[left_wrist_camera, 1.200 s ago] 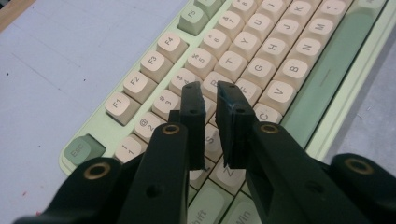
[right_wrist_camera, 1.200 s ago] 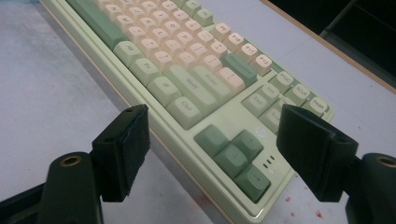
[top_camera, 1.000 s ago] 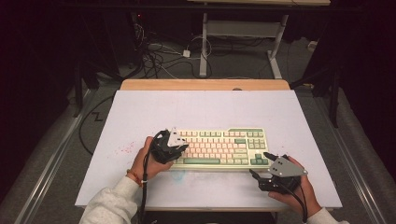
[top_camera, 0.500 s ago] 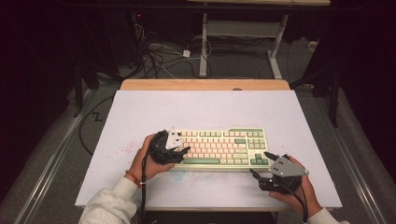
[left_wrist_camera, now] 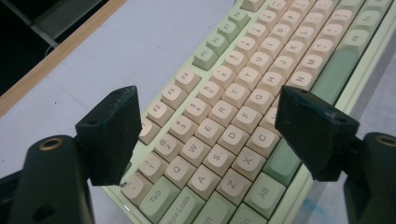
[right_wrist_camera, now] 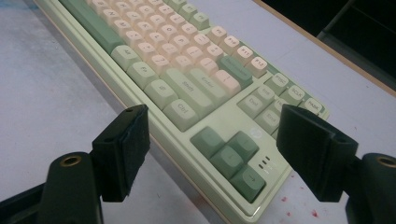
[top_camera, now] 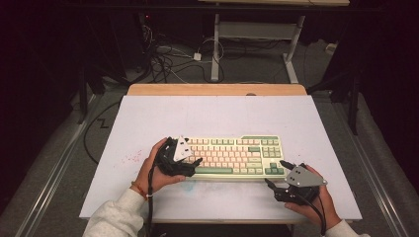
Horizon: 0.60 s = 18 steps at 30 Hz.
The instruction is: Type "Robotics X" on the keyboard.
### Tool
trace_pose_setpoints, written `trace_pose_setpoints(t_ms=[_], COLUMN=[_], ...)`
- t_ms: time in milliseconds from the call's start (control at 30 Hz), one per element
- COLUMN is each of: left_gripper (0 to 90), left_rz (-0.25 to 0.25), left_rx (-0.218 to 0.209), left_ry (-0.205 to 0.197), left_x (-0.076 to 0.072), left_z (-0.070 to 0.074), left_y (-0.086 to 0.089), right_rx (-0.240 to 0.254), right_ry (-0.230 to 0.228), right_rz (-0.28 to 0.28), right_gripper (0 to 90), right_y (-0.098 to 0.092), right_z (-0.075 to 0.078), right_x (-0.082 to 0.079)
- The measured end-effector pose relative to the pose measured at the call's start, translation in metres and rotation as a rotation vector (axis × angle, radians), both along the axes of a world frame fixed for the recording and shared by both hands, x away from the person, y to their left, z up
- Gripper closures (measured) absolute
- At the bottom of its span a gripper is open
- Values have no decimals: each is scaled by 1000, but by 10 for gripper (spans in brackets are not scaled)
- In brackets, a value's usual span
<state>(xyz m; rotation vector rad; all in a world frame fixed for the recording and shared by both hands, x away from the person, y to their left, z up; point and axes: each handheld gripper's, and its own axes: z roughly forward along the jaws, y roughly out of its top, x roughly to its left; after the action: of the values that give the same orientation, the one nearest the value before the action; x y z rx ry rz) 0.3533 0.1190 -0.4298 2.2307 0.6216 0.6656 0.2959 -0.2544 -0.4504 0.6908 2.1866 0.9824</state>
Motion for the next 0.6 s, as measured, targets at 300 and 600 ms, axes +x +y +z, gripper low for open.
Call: trace_pose_setpoints(t_ms=[300, 600], left_gripper=[205, 229], left_rz=[-1, 23], left_rx=[6, -7], left_ry=[-19, -9], left_x=[-6, -13], left_z=[0, -6], left_y=[6, 18], right_rx=[5, 19], right_ry=[4, -12], right_rz=[0, 12], right_gripper=[259, 267], right_y=[1, 7], right_z=[0, 1], right_x=[1, -1])
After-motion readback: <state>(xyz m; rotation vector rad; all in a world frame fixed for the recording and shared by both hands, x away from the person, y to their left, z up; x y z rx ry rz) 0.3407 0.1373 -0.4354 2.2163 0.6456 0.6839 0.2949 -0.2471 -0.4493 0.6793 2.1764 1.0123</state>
